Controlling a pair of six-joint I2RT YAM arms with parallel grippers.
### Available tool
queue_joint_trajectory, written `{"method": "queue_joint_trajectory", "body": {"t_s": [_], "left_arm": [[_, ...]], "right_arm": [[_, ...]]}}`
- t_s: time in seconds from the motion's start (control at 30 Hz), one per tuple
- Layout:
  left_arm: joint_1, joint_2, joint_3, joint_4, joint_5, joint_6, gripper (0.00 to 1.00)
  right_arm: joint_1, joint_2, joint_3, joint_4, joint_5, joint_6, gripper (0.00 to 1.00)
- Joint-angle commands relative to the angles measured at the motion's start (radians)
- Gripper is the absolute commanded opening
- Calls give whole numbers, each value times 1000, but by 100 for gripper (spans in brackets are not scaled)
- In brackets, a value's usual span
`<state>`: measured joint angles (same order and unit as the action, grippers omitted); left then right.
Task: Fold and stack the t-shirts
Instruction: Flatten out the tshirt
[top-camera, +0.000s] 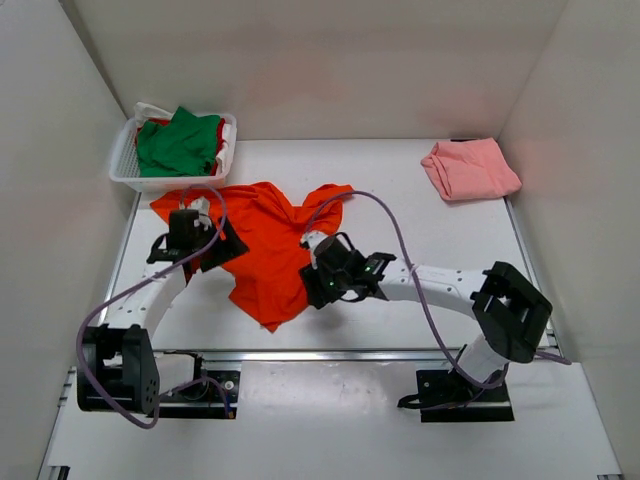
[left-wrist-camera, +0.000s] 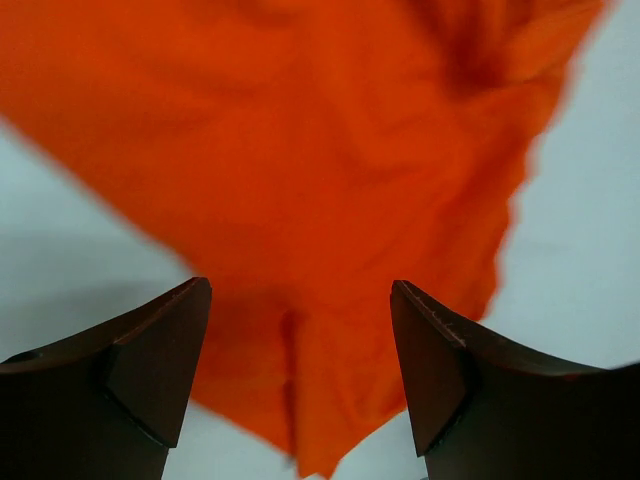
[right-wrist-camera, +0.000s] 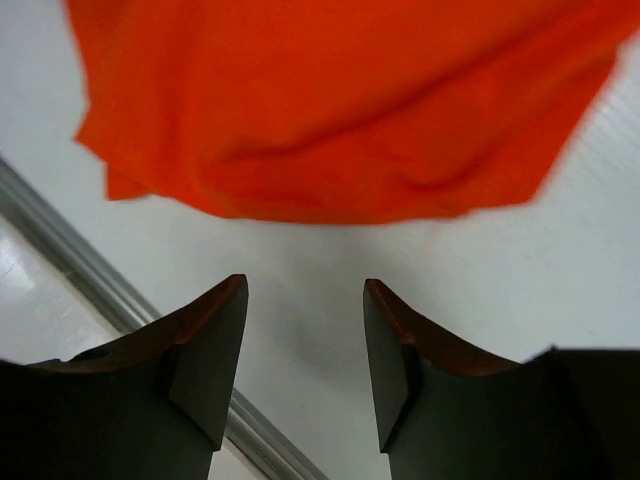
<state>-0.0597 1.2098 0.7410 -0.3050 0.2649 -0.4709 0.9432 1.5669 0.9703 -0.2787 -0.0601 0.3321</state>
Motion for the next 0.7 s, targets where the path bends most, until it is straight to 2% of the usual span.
{"method": "queue_joint_trajectory", "body": {"t_s": [0.0,0.07,0.17,0.23,0.33,0.43,0.67], "left_arm": [[-14,-46,-77,-48,-82,-11,84],[-37,-59,-74,-71,-134,-20,85],[55,-125,-94,-62,-130,-67,85],[135,-223,-75,-75,-168,-95,85],[132,-314,24,-126,-263,-109,88],[140,-326,66,-152,-259,-106,87],[152,-366,11,-123,-262,-126,88]], "right_arm": [[112,41,59,107,48,-51,48],[164,74,65,140,45,-53,50],[257,148,134,182,100,-99,58],[285,202,154,213,112,-111,55],[296,273,157,263,88,-110,52],[305,312,168,262,88,-120,51],[354,380,220,256,173,-162,53]]}}
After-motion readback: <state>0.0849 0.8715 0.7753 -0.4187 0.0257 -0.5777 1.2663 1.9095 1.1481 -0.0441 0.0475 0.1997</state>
